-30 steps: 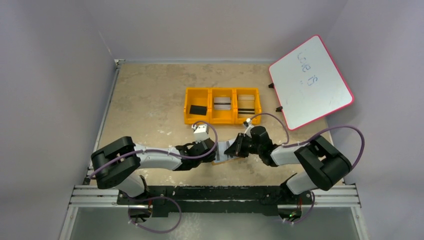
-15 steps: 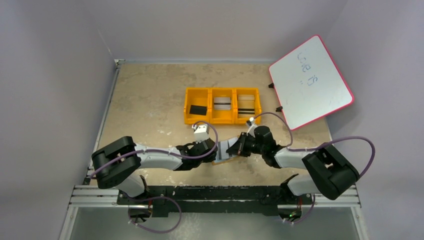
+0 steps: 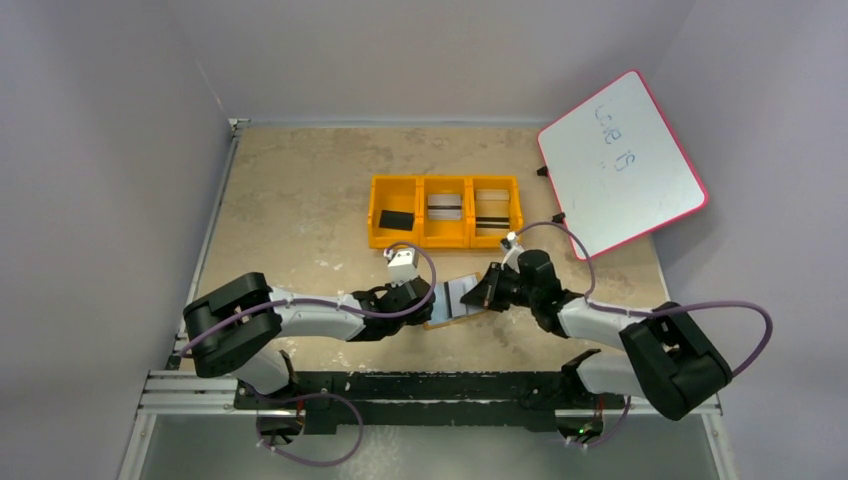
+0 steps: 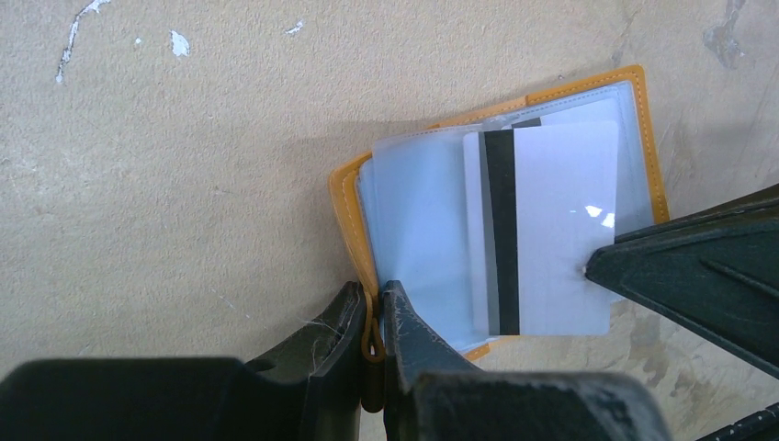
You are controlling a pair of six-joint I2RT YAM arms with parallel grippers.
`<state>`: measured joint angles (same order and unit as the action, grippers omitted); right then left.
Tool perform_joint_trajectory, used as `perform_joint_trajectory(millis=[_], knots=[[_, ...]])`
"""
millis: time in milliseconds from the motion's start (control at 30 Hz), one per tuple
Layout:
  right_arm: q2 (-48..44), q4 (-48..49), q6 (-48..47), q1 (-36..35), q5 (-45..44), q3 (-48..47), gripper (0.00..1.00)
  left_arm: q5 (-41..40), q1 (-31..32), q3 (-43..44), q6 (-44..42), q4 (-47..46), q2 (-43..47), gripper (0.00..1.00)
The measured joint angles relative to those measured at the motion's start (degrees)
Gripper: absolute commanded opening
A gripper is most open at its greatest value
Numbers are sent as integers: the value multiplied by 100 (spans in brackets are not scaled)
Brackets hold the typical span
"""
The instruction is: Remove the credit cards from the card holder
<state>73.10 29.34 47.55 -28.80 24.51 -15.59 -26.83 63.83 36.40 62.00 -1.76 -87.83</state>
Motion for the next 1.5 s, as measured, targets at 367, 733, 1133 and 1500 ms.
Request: perform_joint_trajectory(millis=[367,733,1133,1500], knots=[[-98,90,-87,46,107,151,11,-7,0,74,-144,146,11,0],[420,719,195,59,337,166,22,66,-2,122,-306,192,9,0],[557,885,254,59,356,164,15,68,-2,142,-306,229,9,0],[409,553,103,57,256,17,0,15,-2,142,-302,330,48,0]])
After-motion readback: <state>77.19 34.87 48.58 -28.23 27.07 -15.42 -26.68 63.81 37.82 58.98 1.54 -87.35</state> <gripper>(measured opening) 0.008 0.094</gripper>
